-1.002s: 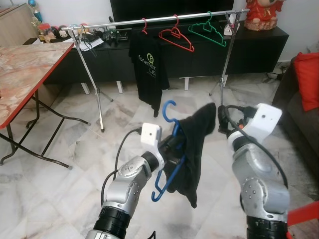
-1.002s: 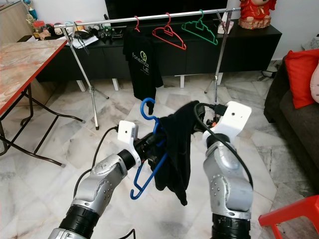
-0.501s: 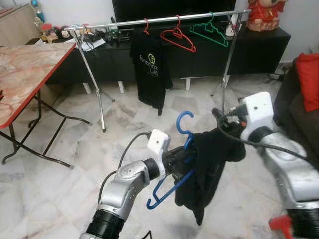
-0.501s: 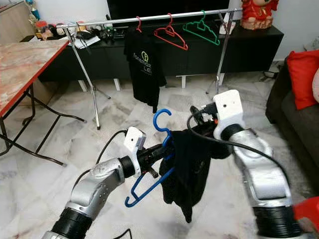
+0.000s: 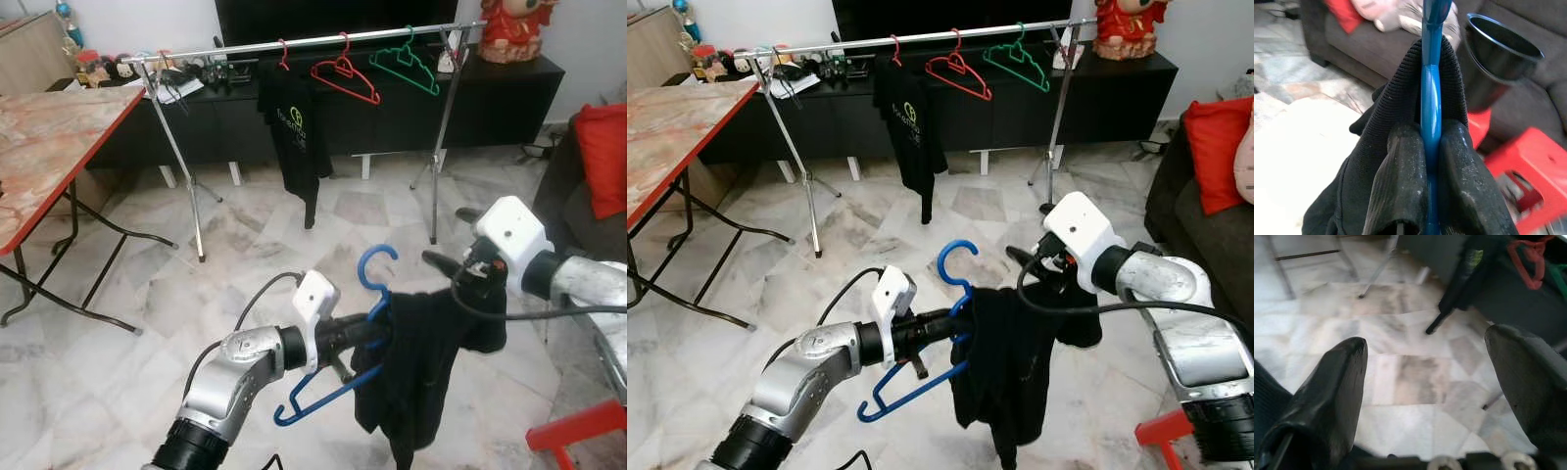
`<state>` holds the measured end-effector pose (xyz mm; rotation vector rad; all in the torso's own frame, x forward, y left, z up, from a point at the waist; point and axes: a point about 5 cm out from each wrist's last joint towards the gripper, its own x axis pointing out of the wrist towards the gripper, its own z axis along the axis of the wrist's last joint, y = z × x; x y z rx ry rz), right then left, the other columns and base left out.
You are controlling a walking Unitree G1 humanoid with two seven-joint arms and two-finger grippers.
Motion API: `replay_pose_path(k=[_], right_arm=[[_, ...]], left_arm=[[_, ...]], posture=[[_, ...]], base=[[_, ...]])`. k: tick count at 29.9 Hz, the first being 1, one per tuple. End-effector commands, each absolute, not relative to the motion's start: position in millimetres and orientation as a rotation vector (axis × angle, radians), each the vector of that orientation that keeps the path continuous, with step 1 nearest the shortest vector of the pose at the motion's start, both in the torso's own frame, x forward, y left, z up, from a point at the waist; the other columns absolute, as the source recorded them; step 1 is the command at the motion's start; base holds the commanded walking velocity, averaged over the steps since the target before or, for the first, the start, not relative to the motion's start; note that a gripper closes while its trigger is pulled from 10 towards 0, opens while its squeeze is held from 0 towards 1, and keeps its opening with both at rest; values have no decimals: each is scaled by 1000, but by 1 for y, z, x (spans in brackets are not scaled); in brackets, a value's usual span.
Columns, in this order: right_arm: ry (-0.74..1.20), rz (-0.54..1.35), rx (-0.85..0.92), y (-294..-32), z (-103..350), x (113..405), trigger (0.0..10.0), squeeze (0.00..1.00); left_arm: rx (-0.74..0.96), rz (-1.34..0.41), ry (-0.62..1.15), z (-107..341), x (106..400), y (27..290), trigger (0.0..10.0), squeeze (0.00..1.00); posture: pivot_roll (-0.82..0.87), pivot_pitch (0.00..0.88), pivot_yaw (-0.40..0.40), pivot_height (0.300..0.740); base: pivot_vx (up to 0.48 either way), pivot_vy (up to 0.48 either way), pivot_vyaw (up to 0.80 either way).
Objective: Hang hanger
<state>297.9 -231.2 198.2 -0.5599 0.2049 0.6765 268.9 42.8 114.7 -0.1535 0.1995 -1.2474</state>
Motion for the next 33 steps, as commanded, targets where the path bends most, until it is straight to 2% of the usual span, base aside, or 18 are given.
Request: replay_pose_path(k=[1,6,7,12,22,24,33], right_arm=[[189,709,-543,-234,204,300,10000,0],[158,846,-471,-228,207,295,10000,0],[172,943,-452,-225,205,288,10000,0],[211,1111,-443,-220,196,279,10000,0],[235,1227,-399,-239,192,285,10000,0],[328,1240,-458,-247,181,284,10000,0],[412,1324,-497,-243,163,285,10000,0]], left_arm=[[-127,-1292,164,123,267,43,10000,0],[-100,-1330,153,123,265,43,10000,0],[-92,-1348,151,123,264,43,10000,0],[-65,-1372,167,121,262,44,10000,0],[-38,-1385,190,116,260,45,10000,0],[-29,-1389,194,116,260,45,10000,0],[-9,-1394,196,115,260,45,10000,0]], posture=[[-96,3,59,740],[-107,2,45,740],[-112,2,42,740],[-112,1,39,740],[-112,0,36,740],[-112,0,36,740],[-107,0,31,740]], base=[[0,0,0],[0,0,0],[0,0,0],[0,0,0],[0,0,0],[0,0,0],[0,0,0]])
